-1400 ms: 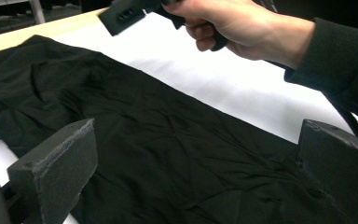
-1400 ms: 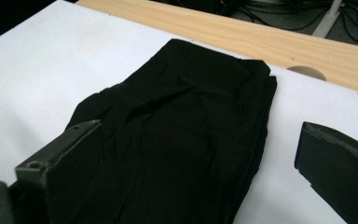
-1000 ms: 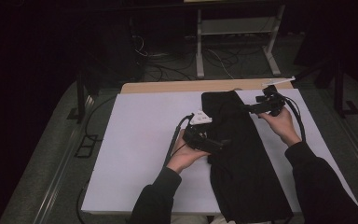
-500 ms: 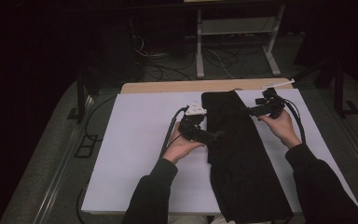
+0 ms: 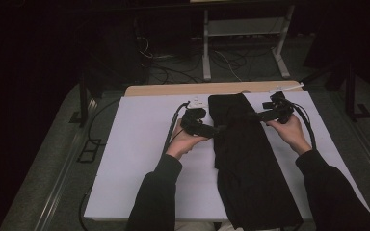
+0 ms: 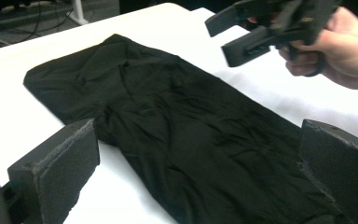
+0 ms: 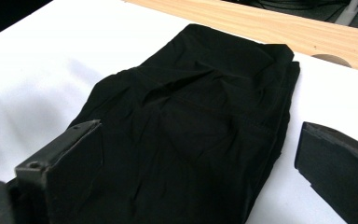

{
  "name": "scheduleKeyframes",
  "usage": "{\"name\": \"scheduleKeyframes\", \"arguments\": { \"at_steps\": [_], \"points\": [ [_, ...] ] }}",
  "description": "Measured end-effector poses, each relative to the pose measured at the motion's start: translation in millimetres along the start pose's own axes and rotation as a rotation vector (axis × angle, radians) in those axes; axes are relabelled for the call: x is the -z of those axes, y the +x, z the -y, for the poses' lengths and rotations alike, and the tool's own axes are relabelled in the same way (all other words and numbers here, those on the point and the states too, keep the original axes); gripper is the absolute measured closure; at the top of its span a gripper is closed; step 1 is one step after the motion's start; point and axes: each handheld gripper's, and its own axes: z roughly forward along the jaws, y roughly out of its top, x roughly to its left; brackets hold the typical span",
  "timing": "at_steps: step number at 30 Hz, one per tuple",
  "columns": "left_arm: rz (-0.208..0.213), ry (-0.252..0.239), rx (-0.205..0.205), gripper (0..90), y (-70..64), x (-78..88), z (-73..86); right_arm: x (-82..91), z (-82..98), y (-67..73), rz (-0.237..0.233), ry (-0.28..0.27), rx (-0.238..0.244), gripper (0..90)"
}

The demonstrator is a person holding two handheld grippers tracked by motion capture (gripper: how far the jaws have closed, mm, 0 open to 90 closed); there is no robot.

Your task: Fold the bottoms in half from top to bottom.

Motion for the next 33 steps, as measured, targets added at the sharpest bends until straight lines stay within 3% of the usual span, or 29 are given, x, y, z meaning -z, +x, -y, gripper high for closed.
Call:
{"name": "scheduleKeyframes", "arguments": {
  "at_steps": [4, 16, 21, 23, 33],
  "points": [
    [0.013, 0.005, 0.014, 0.0, 9.8, -4.2, -2.6, 0.0, -0.7, 3.0, -0.010, 0.000, 0.013, 1.2],
    [-0.038, 0.048, 0.048, 0.0, 28.3, -19.7, -9.5, 0.9, -8.4, 0.3, -0.001, 0.033, 0.022, 1.4],
    [-0.009, 0.057, 0.063, 0.0, 36.8, -25.4, -12.5, 0.9, -19.2, -5.5, 0.002, 0.046, 0.012, 1.5],
    [-0.028, 0.079, 0.062, 0.0, 41.1, -28.0, -13.5, -0.3, -24.0, -7.0, 0.007, 0.058, 0.012, 1.4],
    [-0.082, 0.089, 0.108, 0.0, 55.8, -30.8, -20.2, -1.9, -47.3, -10.0, 0.026, 0.093, 0.017, 1.5]
  ]
}}
